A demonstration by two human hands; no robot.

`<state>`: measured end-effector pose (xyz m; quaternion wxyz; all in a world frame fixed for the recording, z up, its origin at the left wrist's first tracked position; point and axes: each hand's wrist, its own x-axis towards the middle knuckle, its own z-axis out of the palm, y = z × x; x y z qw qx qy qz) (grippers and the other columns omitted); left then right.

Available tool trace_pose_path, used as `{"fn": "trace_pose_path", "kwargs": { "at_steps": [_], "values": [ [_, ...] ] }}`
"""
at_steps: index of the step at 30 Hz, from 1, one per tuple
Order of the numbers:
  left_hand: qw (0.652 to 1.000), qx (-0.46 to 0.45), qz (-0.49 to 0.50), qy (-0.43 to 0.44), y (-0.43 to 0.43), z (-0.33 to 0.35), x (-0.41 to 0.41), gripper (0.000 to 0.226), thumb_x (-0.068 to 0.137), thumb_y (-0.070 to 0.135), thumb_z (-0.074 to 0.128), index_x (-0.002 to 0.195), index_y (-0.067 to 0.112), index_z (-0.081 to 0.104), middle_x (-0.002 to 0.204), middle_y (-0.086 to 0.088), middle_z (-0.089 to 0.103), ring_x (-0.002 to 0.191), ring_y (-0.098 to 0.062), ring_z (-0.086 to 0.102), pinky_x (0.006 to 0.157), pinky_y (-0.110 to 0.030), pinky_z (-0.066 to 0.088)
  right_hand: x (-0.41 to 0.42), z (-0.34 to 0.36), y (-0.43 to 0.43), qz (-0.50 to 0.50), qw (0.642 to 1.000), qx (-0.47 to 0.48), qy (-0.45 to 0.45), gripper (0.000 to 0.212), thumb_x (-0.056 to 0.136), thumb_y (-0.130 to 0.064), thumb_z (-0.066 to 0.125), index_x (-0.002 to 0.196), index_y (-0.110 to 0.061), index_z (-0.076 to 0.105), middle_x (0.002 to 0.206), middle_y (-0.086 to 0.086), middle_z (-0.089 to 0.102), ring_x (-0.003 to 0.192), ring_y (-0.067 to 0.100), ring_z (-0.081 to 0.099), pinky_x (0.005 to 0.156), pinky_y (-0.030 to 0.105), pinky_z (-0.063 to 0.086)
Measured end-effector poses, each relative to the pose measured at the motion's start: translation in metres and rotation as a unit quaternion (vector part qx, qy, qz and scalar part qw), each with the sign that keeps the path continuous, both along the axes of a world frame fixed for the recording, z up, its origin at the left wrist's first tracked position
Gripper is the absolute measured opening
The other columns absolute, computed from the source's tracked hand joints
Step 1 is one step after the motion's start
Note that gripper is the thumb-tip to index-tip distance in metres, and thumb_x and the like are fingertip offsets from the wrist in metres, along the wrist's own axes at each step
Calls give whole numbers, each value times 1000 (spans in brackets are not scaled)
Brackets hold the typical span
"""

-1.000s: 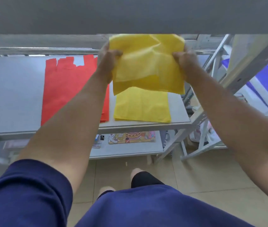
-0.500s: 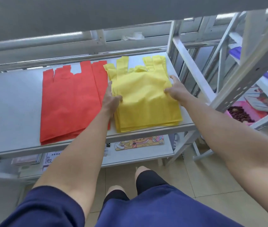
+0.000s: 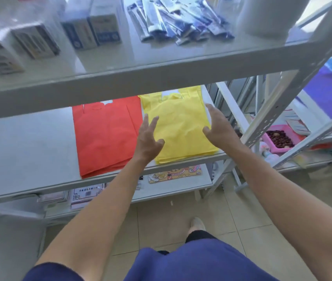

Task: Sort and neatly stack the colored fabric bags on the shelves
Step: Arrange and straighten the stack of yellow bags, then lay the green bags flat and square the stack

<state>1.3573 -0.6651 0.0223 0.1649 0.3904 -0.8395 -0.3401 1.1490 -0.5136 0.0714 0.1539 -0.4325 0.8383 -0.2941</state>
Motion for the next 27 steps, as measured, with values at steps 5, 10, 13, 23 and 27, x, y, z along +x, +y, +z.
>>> {"fn": "trace_pose_path", "kwargs": {
  "at_steps": [5, 10, 13, 23, 27],
  "values": [
    [990, -93, -107, 4, 40, 31, 11, 94, 81, 5, 64, 164, 20, 21, 174, -4, 4, 160, -24, 7, 127, -47, 22, 29, 20, 54, -14, 998, -17, 67, 78, 92, -6, 62, 160, -19, 27, 162, 7, 36, 146, 30, 40, 117, 49, 40],
    [967, -158, -200, 24, 108, 56, -32, 98, 79, 6, 62, 165, 16, 16, 174, -3, 1, 161, -20, 2, 122, -45, 26, 24, 31, 131, -76, 990, -8, 121, 78, 90, -10, 62, 160, -19, 28, 164, 13, 32, 149, 35, 31, 120, 56, 32],
    [957, -215, -188, 42, 166, 66, -74, 97, 73, 5, 55, 163, 10, 21, 174, -9, 3, 161, -24, 1, 121, -44, 33, 4, 44, 193, -130, 981, -14, 140, 80, 90, -13, 61, 162, -21, 27, 166, 15, 27, 151, 39, 25, 124, 55, 26],
    [907, -273, -310, 77, 388, 93, -278, 105, 70, 6, 57, 165, 11, 14, 174, -7, 1, 161, -23, 0, 126, -47, 21, -150, 72, 449, -337, 928, 47, 149, 88, 92, -25, 65, 165, -27, 17, 171, 15, 11, 155, 37, 14, 123, 56, 25],
    [918, -227, -323, 29, 466, 91, -370, 99, 76, 12, 60, 164, 9, 16, 174, -7, -3, 161, -23, 0, 125, -49, 27, -219, 86, 537, -351, 924, 73, 131, 86, 96, -28, 62, 166, -28, 12, 172, 13, 6, 158, 36, 9, 126, 54, 21]
  ]
}}
